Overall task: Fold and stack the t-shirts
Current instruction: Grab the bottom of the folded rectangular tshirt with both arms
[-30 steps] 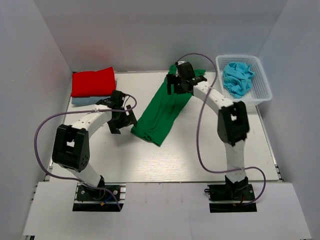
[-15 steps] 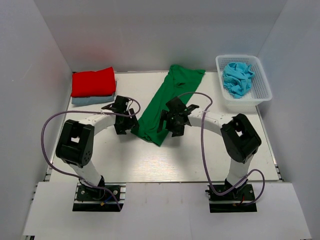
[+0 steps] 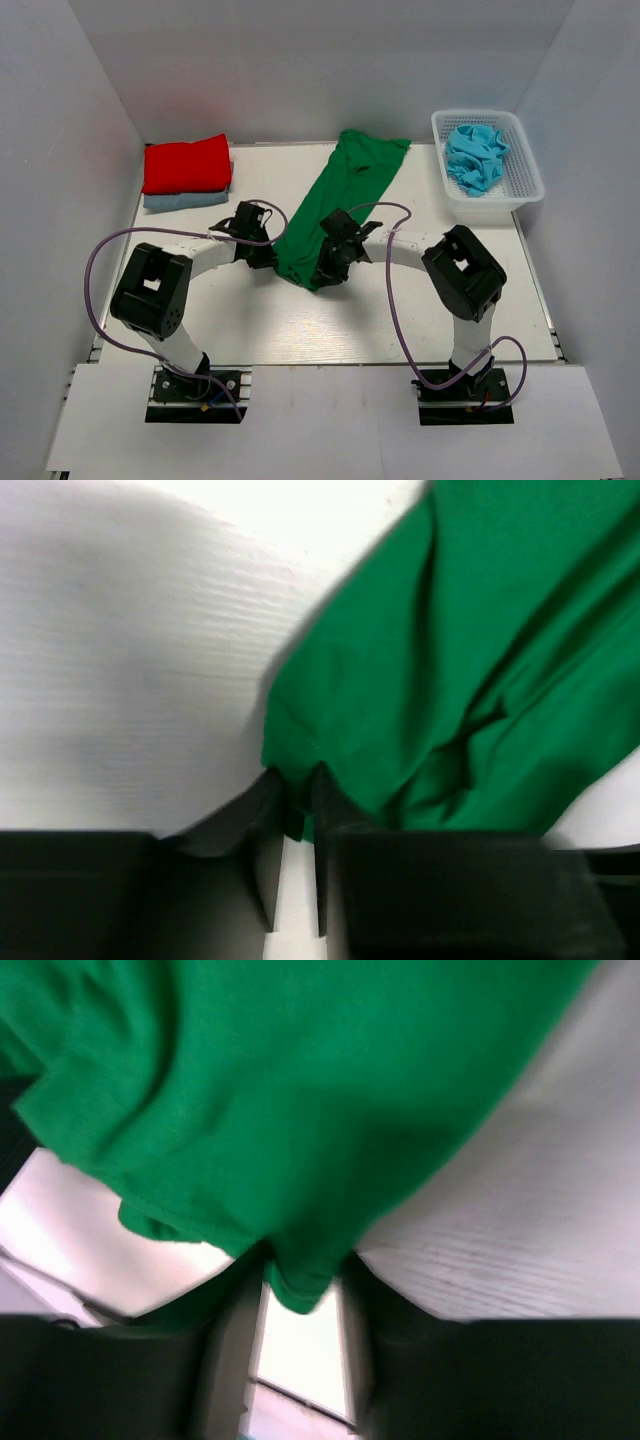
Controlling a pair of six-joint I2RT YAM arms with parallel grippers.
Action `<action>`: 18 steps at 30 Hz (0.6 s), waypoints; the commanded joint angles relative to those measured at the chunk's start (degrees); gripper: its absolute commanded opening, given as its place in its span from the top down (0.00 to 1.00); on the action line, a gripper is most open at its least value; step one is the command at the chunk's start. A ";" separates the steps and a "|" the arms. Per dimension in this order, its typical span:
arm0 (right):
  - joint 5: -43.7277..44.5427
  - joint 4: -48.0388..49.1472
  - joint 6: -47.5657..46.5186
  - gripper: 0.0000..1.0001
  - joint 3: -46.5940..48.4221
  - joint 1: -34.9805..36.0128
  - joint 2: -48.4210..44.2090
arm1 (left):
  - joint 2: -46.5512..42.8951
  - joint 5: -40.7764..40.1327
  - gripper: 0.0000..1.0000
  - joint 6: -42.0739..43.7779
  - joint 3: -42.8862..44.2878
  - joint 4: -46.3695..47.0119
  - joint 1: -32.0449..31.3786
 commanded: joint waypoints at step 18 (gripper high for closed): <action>-12.89 -17.65 -7.92 1.00 -21.81 4.07 -27.46 | -24.01 16.05 1.00 -13.36 -11.30 -23.31 -17.36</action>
